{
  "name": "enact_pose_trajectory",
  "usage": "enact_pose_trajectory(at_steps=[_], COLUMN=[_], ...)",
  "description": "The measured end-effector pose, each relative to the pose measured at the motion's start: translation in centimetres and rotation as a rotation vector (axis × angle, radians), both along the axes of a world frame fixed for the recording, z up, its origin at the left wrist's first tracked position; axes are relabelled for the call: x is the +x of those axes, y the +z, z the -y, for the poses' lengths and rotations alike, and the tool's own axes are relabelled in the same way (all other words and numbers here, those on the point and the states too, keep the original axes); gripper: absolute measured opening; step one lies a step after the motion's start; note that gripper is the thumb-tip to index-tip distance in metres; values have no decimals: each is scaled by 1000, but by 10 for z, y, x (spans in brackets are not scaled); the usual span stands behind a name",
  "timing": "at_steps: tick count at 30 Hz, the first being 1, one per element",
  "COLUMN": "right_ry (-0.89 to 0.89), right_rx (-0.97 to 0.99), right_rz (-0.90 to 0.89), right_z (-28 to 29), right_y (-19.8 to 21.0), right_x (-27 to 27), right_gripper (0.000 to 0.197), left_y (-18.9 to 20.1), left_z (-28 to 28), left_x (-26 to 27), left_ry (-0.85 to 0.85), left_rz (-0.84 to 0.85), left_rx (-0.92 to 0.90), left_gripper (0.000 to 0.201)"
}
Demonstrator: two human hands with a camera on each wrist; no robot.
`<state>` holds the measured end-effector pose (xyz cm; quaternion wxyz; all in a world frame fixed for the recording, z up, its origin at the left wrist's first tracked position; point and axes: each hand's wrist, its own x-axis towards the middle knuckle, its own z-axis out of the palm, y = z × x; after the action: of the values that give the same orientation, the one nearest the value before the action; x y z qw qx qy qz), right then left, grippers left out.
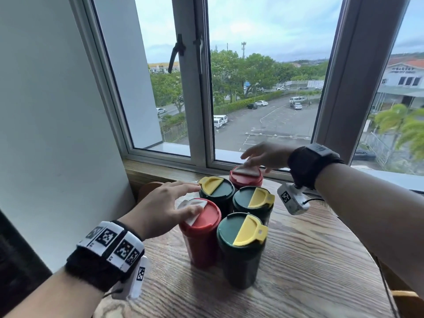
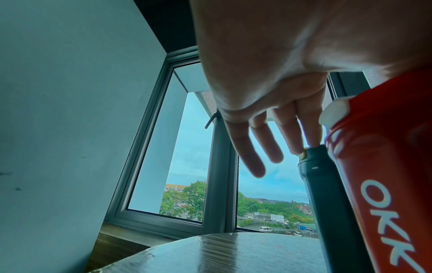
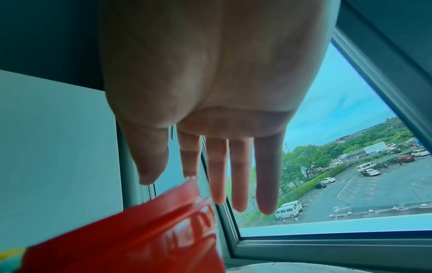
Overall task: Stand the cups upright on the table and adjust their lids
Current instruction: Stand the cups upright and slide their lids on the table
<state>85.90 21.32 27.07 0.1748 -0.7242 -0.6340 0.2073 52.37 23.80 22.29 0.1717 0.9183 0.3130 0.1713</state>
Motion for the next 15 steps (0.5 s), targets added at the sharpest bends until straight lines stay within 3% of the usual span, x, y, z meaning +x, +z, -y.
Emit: enact_pose_trajectory(at_steps=[3, 9, 12, 15], right_ry=[-57, -187, -277, -390], right_rx=[38, 111, 151, 214], right_rz=[-14, -30, -64, -93], right_z=[24, 108, 159, 212], right_y=[6, 12, 9, -4], right_x=[0, -23, -51, -85], right_gripper=[44, 50, 52, 59], left_y=[6, 12, 13, 12], left_z=[5, 15, 23, 34], left_x=[-2, -16, -28, -41], left_ry=[-1, -41, -100, -161], left_rz=[-48, -65, -58, -18], left_rx=[-3, -2, 21, 21], left_gripper=[86, 100, 95, 77])
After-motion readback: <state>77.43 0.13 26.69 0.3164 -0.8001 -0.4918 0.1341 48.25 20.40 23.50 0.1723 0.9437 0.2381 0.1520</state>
